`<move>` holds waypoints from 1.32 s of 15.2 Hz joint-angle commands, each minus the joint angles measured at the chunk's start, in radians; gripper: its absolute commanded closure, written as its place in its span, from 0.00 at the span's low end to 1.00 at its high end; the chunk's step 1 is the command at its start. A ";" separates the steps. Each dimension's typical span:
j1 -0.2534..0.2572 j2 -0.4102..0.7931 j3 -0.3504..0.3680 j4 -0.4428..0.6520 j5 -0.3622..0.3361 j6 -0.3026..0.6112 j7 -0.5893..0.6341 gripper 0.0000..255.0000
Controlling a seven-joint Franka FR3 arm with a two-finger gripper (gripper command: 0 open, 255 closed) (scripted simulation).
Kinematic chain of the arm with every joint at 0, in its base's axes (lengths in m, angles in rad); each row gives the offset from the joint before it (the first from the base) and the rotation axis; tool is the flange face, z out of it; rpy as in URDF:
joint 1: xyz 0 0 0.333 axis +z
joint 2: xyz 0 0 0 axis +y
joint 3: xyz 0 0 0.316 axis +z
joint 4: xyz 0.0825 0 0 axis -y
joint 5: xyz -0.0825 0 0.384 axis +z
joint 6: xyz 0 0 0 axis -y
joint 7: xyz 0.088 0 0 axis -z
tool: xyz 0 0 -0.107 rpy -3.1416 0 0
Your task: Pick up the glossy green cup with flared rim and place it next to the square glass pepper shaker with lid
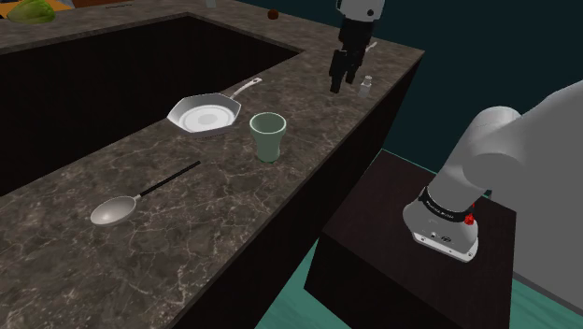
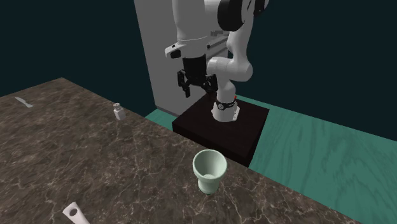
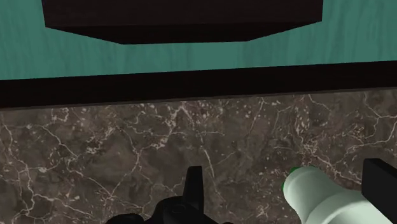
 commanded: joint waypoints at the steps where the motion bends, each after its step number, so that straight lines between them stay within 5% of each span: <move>1: 0.013 0.070 0.015 0.019 0.014 0.055 0.007 0.00; 13: 0.064 0.517 0.075 0.265 0.045 0.273 0.028 0.00; 20: 0.071 0.575 0.083 0.240 0.049 0.358 0.028 0.00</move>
